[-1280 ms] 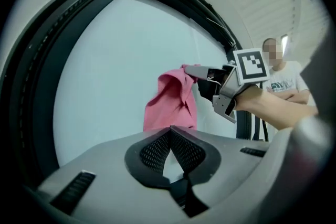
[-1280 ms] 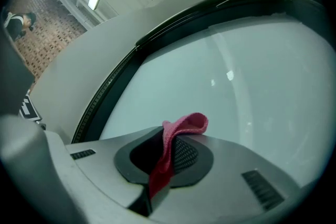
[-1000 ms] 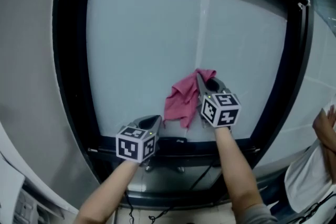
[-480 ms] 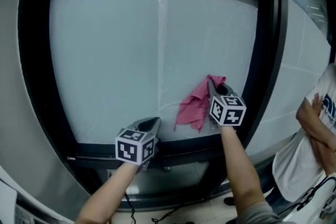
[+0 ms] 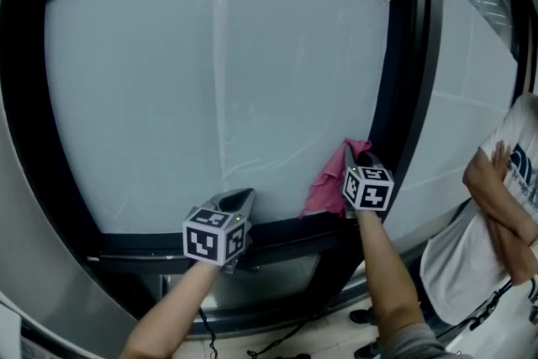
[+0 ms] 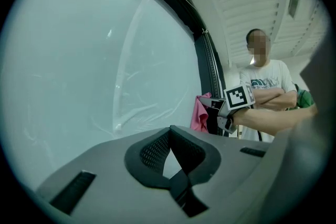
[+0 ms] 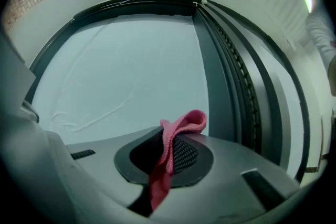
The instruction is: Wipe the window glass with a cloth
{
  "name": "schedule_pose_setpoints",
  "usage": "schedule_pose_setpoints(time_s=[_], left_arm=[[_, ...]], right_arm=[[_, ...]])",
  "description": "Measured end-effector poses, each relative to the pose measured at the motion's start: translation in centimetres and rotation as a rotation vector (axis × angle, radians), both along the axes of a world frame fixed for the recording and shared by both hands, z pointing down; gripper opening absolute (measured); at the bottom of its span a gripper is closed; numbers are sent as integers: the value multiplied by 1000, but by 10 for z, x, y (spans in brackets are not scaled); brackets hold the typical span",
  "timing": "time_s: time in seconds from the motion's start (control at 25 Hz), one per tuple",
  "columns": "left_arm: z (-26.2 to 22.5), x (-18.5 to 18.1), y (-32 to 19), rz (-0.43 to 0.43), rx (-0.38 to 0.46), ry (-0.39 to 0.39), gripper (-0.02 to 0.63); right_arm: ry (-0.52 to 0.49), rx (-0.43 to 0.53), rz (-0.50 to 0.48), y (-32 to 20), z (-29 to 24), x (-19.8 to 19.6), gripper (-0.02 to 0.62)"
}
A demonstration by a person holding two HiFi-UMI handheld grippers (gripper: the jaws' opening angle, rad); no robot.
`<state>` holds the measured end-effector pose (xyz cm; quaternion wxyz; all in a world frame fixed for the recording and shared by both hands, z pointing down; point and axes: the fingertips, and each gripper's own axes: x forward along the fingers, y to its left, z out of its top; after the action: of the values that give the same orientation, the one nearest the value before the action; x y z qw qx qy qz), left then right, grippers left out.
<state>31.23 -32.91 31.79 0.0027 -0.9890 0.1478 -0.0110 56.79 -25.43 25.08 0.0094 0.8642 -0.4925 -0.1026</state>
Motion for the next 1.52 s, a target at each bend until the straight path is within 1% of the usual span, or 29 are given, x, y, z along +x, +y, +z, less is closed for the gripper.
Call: schedule_pose_setpoints(time_s=[0.28, 0.4, 0.52, 0.68, 0.76, 0.92, 1.0, 1.08, 1.12, 1.16, 1.24, 1.4, 1.52], left_arm=[[14, 23, 11, 30, -14, -18, 5], [18, 30, 15, 42, -19, -24, 6], [23, 35, 19, 54, -23, -30, 6], [27, 39, 25, 68, -31, -30, 6], [29, 38, 25, 69, -36, -31, 6], [33, 31, 24, 67, -45, -33, 6], [34, 25, 23, 62, -46, -32, 6], [34, 16, 18, 46, -47, -30, 6], [34, 9, 14, 32, -47, -29, 5], [35, 2, 9, 17, -49, -28, 6], [35, -13, -1, -11, -54, -26, 6], [36, -40, -13, -52, -58, -20, 6], [36, -62, -23, -83, -61, -11, 6]], right_arm=[[-22, -114, 48, 17, 62, 27, 14], [-34, -173, 40, 19, 90, 25, 14], [-72, -226, 44, 22, 119, 21, 14], [-124, -277, 96, 30, 149, 20, 26], [-155, -307, 103, 31, 163, 19, 70], [-238, -359, 86, 27, 191, 17, 164], [-305, -376, 66, 24, 204, 18, 167], [-363, -392, 17, 17, 214, 15, 167], [-369, -394, -9, 11, 214, 11, 142], [-361, -391, -33, 5, 212, 6, 87], [-335, -373, -84, -10, 202, -10, 34], [-288, -330, -208, -43, 181, -61, 23], [-239, -312, -271, -62, 165, -97, 21]])
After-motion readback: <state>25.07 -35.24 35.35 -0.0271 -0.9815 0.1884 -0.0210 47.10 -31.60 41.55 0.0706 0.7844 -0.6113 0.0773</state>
